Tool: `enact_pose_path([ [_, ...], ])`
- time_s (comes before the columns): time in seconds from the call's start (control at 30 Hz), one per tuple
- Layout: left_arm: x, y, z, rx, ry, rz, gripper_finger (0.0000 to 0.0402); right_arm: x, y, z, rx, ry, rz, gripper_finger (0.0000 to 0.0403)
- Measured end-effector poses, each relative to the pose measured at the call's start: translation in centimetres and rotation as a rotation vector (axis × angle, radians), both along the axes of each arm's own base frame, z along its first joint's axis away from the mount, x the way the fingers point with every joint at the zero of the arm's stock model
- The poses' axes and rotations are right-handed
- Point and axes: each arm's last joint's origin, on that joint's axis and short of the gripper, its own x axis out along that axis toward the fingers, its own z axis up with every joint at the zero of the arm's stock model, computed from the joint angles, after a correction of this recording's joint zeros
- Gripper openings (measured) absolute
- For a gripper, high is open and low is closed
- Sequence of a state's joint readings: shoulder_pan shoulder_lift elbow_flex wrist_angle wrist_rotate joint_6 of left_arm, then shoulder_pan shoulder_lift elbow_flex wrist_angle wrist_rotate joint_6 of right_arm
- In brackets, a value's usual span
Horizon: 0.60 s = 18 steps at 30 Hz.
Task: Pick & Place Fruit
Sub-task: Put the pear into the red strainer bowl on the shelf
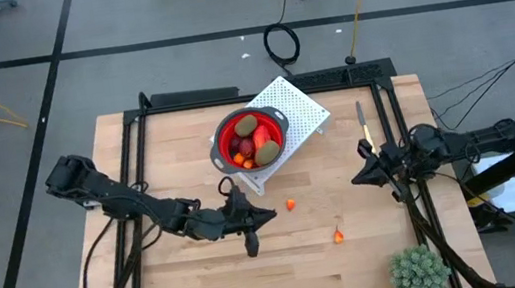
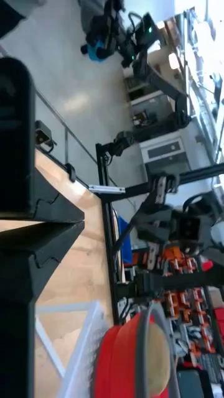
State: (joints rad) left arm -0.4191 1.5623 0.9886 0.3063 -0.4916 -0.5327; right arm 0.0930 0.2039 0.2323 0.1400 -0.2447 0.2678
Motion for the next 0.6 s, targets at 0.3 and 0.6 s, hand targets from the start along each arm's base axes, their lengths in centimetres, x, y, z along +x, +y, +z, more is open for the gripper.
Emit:
enact_pose_path([
  [0.3, -0.5, 0.2, -1.6, 0.087, 0.053, -0.020, 0.0005, 1.8, 1.4, 4.1, -0.095, 0.115, 0.091, 0.0000],
  [0.6, -3.5, 1.6, -1.6, 0.072, 0.040, -0.041, 0.0011, 4.7, 3.4, 5.6, -0.184, 0.265, 0.188, 0.0000],
])
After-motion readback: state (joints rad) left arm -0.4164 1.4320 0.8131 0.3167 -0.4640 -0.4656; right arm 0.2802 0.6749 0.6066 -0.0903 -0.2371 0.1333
